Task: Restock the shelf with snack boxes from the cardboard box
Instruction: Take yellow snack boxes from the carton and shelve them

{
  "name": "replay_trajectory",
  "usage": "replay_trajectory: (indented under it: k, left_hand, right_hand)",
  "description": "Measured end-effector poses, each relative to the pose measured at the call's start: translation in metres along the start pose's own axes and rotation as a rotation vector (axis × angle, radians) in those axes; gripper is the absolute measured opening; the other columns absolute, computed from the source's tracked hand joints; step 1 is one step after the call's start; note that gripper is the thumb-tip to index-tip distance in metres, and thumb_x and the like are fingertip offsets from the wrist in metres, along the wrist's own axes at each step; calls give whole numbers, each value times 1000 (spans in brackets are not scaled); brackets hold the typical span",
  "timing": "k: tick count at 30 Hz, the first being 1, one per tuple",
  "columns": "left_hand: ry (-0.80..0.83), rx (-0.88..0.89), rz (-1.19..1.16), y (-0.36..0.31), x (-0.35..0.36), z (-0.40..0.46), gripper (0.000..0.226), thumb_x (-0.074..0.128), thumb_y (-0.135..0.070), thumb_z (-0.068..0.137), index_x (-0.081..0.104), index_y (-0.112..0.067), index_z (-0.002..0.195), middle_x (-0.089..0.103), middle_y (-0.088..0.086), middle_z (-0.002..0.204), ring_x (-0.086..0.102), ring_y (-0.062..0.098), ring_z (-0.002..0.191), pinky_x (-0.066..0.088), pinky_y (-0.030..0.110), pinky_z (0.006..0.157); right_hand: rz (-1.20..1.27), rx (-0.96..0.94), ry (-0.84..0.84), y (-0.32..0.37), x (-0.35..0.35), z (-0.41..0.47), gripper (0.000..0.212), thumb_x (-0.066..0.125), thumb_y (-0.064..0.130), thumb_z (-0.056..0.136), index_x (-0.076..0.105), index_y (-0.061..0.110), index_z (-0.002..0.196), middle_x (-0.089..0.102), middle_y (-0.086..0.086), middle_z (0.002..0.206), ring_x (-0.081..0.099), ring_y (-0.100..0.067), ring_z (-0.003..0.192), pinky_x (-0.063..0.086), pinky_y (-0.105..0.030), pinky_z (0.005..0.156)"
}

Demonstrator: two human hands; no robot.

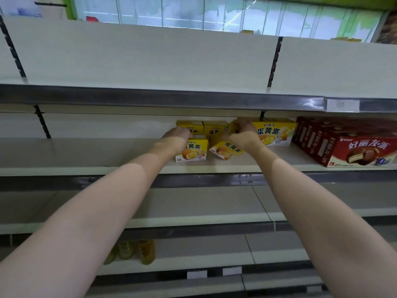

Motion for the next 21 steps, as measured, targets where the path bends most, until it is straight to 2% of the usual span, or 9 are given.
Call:
replay_trajectory:
  k: [3,6,8,10,12,15,17,19,21]
  left_hand:
    - [-10,-11,-4,-1,3,1,48,49,-2,97,51,-17,143,55,16,136,59,34,115,50,39,94]
    - [0,-30,-10,0,2,1,49,48,-1,96,52,-17,142,54,16,138,59,34,115,48,37,90]
    - [4,-36,-16,0,2,2,51,49,0,96,51,-18,143,53,16,139,58,34,116,48,37,91]
    - [4,-33,-5,-2,2,2,50,52,0,95,52,-18,142,54,16,137,59,34,114,49,38,91]
    - [-3,-33,-20,-2,2,0,46,52,-3,96,54,-18,139,57,15,129,60,32,108,49,37,86]
    - [8,-39,-33,0,4,0,42,51,-7,97,56,-20,137,57,13,129,60,32,108,49,36,85]
    - [15,-32,-18,1,4,0,36,48,-13,99,58,-21,133,57,12,133,58,32,113,45,32,83]
    - [7,-12,-2,-2,3,2,38,47,-13,101,56,-18,137,54,13,134,57,33,115,41,30,83]
    - [-13,-29,-22,-2,2,1,39,47,-12,101,55,-17,139,54,15,134,57,33,114,40,30,82]
  right_hand:
    - [117,32,1,-15,-7,-9,45,69,27,84,55,20,127,63,-4,114,60,-26,103,52,-35,83]
    - [13,35,36,-15,-11,-4,41,60,22,87,50,24,127,63,-10,114,60,-26,94,46,-28,68]
    - [-167,75,73,-17,-8,0,47,57,19,86,47,27,132,53,-12,131,55,-32,110,49,-36,84]
    - [-493,112,164,-20,0,-2,59,54,18,88,39,29,144,36,-12,150,33,-40,138,29,-60,112]
    - [-739,70,255,-21,9,-9,67,52,21,90,29,28,152,21,-10,159,7,-44,148,5,-71,114]
    - [-833,-10,287,-24,13,-12,74,58,25,86,27,31,153,15,-8,162,-2,-48,147,-4,-76,110]
    - [-810,-20,321,-29,15,-12,79,63,23,82,28,35,152,18,-5,161,3,-47,147,5,-74,112]
    - [-714,-41,318,-29,14,-13,73,66,23,80,40,36,147,34,-7,153,24,-43,141,32,-60,110]
    - [-565,-97,234,-24,11,-16,42,65,33,84,63,27,126,59,-11,127,53,-34,117,48,-37,88]
Point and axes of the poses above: each hand's wrist, its own z-axis towards the middle knuckle, its own x-axis out of the palm, y = z × x, the point moved 7 cm from there along z, towards the middle knuckle
